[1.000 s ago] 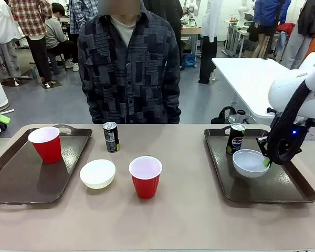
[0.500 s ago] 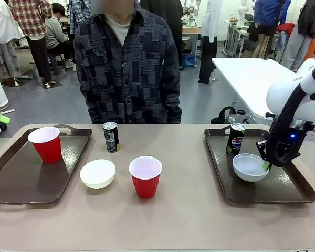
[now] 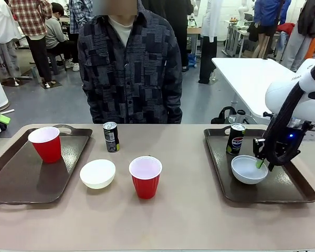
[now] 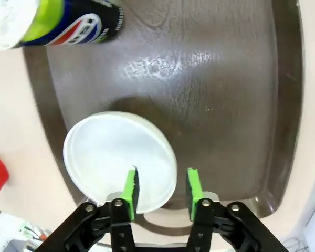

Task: Prepare tableware on both trays.
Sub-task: Pick up a Picnic Bowl from the table and place it on a Handle tray.

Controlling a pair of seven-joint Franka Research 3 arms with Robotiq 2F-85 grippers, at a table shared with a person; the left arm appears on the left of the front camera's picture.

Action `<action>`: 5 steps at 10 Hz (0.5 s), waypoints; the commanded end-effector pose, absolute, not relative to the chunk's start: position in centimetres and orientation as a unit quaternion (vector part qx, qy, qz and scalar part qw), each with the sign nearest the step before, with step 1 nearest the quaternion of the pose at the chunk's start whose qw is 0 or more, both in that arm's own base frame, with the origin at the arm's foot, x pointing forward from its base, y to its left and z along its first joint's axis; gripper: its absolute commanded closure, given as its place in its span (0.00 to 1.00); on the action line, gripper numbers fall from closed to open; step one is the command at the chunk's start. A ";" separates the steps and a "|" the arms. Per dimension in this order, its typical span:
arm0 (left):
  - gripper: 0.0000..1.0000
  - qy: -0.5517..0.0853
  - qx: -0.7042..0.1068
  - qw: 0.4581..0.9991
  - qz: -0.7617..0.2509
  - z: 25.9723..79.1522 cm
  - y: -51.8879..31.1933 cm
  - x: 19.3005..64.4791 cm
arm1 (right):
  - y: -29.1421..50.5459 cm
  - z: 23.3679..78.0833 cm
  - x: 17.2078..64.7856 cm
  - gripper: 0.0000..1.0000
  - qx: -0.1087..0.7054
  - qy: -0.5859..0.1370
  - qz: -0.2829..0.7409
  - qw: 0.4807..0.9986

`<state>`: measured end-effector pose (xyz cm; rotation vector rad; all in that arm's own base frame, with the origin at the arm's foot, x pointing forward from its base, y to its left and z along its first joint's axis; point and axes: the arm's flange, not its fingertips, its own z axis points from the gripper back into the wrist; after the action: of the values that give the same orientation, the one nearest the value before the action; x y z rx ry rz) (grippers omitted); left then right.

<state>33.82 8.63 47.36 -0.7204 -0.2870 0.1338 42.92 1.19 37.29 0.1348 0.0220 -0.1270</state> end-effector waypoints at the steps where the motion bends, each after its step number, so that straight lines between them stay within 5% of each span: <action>1: 0.00 -0.140 -0.356 0.921 0.072 47.4 8.6 33.8 | 2.3 40.3 40.6 0.37 0.056 0.014 -0.045 0.997; 2: 0.00 -0.140 -0.356 0.921 0.072 47.4 8.6 33.8 | 2.6 42.0 40.2 0.41 0.050 0.016 -0.044 0.998; 3: 0.00 -0.140 -0.356 0.921 0.072 47.4 8.6 33.8 | 2.9 43.6 39.9 0.17 0.044 0.016 -0.042 0.998; 4: 0.00 -0.140 -0.356 0.921 0.072 47.4 8.6 33.8 | 3.4 44.9 39.4 0.21 0.032 0.017 -0.046 0.998; 5: 0.00 -0.140 -0.356 0.921 0.072 47.4 8.6 33.8 | 3.9 46.4 38.7 0.00 0.014 0.018 -0.053 0.998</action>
<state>33.82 8.62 47.36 -0.7203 -0.2869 0.1337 38.95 3.41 45.29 0.0843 0.0257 -0.0772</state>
